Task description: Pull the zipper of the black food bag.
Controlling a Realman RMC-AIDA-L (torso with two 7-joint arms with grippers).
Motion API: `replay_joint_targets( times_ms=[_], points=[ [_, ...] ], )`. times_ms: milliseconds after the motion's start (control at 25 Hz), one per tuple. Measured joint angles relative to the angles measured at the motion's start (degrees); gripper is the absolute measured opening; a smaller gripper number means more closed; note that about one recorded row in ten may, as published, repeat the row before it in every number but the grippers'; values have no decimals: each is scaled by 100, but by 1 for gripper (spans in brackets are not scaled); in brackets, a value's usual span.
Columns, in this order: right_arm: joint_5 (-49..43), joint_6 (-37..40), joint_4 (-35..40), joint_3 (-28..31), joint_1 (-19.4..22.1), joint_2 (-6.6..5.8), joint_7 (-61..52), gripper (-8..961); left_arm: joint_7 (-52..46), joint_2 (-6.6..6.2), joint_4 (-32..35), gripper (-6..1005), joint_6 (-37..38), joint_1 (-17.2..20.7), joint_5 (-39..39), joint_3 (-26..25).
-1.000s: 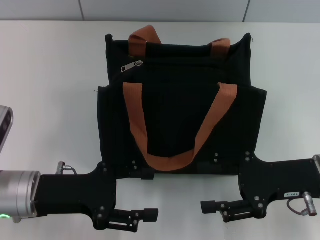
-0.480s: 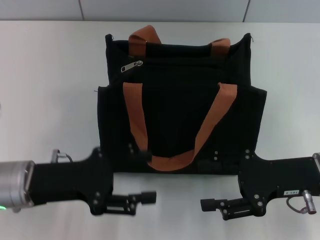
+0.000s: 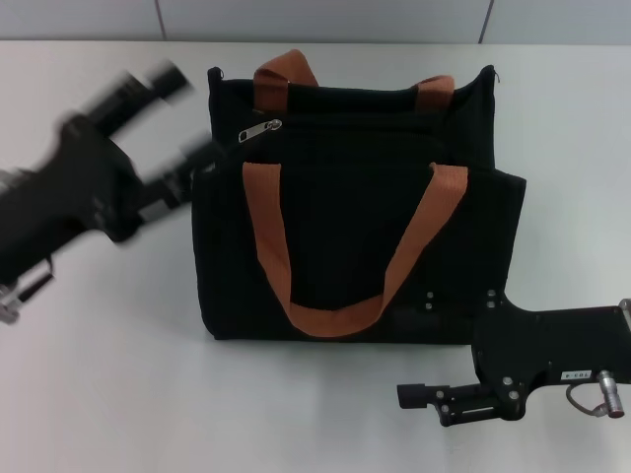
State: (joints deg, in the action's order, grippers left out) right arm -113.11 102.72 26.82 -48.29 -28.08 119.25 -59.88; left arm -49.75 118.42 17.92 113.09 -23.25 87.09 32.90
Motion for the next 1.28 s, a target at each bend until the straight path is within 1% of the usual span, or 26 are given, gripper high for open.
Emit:
replay_joint_targets(
  times_ms=[40,80,120,200,240,280,320,360,440,480,560,600,680,760,840,1040,1160,1280],
  points=[
    [0,10,0,26,4,-3,0,761,9,-3,8,832,-111,52,-205,0],
    [0,30,-2,85,6,-7,1,761,20,-31,45,832,-472,130,-511,-3],
    [0,30,-2,85,6,-7,1,761,20,-31,45,832,-472,130,-511,-3],
    [0,38,0,118,6,-9,2,761,-4,-131,74,832,-1022,153,-549,13],
    [0,41,5,124,5,-9,2,761,-26,-179,77,832,-1233,149,-533,37],
    [0,45,24,126,5,-8,3,761,-68,-304,88,832,-1709,123,-378,124],
    [0,45,24,126,5,-8,3,761,-68,-304,88,832,-1709,123,-378,124],
    [0,45,30,126,5,-8,3,761,-67,-351,109,832,-1887,109,-253,154],
    [0,46,42,131,0,-8,3,760,-37,-394,209,831,-2112,95,74,168],
    [0,44,47,148,-10,-9,3,760,-20,-393,386,831,-2195,82,472,169],
    [0,41,48,179,-25,-13,3,760,-16,-374,530,831,-2170,47,849,185],
    [0,41,48,179,-25,-13,3,760,-16,-374,530,830,-2170,47,849,185],
    [0,41,50,210,-32,-14,3,760,-13,-355,629,830,-2098,-25,1188,214],
    [0,38,51,213,-32,-14,3,760,-10,-340,643,830,-2069,-103,1361,225],
    [0,12,51,217,-32,-16,3,760,37,-303,645,830,-2141,-209,1498,223],
    [2,11,51,217,-36,-16,3,760,321,-193,645,831,-2656,-347,1526,182],
    [4,29,51,216,-38,-17,3,760,392,-177,644,831,-2729,-381,1486,122],
    [6,35,51,216,-37,-17,3,760,688,-115,629,831,-2707,-375,1264,-300]
  ],
)
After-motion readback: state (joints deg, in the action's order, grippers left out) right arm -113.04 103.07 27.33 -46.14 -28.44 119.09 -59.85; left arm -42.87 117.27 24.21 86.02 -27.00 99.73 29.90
